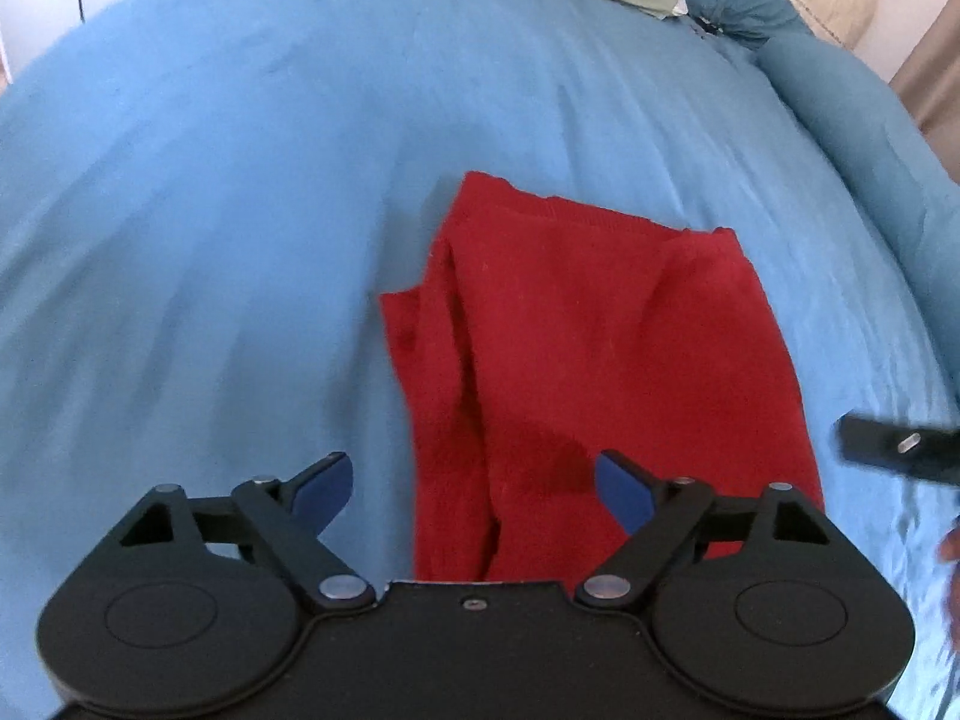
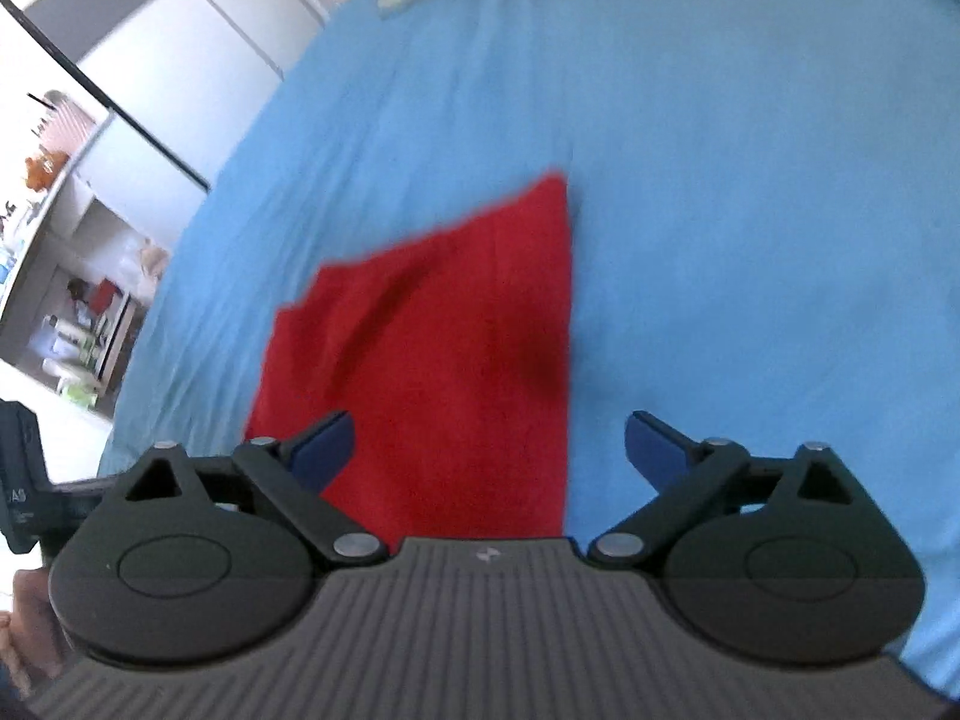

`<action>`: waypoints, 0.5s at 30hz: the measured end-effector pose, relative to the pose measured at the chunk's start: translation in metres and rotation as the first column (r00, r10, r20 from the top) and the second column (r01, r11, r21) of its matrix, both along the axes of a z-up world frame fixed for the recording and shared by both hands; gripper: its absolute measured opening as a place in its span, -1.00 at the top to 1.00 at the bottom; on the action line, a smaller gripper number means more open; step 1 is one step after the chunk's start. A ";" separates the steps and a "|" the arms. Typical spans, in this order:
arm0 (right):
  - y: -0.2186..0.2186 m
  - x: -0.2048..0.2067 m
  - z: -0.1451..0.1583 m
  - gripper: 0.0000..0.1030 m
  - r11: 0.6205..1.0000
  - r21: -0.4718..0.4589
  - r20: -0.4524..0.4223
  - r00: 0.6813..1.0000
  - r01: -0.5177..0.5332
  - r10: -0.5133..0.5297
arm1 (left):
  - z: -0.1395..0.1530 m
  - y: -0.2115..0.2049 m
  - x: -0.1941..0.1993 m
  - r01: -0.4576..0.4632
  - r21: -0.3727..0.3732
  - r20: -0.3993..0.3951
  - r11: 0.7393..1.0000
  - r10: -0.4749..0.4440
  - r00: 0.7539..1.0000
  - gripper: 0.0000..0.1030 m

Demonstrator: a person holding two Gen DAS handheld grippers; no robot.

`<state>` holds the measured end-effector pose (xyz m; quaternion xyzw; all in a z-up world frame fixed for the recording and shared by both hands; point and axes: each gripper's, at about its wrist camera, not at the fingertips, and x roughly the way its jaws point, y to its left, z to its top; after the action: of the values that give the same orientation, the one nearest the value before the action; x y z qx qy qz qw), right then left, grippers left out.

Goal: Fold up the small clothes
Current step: 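Grasp the folded sweater's end with the left tool while the right tool grasps beside it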

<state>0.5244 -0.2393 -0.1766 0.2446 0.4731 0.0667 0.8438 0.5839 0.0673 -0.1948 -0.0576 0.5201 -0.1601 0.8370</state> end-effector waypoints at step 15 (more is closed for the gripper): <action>0.009 0.016 -0.040 0.08 0.999 0.047 -0.045 0.999 0.003 -0.001 | -0.002 -0.021 0.011 0.066 -0.031 0.010 0.997 -0.066 0.998 0.44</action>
<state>0.5407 -0.2304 -0.2171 0.2663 0.4900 0.0714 0.8270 0.5950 0.0467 -0.1969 -0.0530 0.5155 -0.1961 0.8325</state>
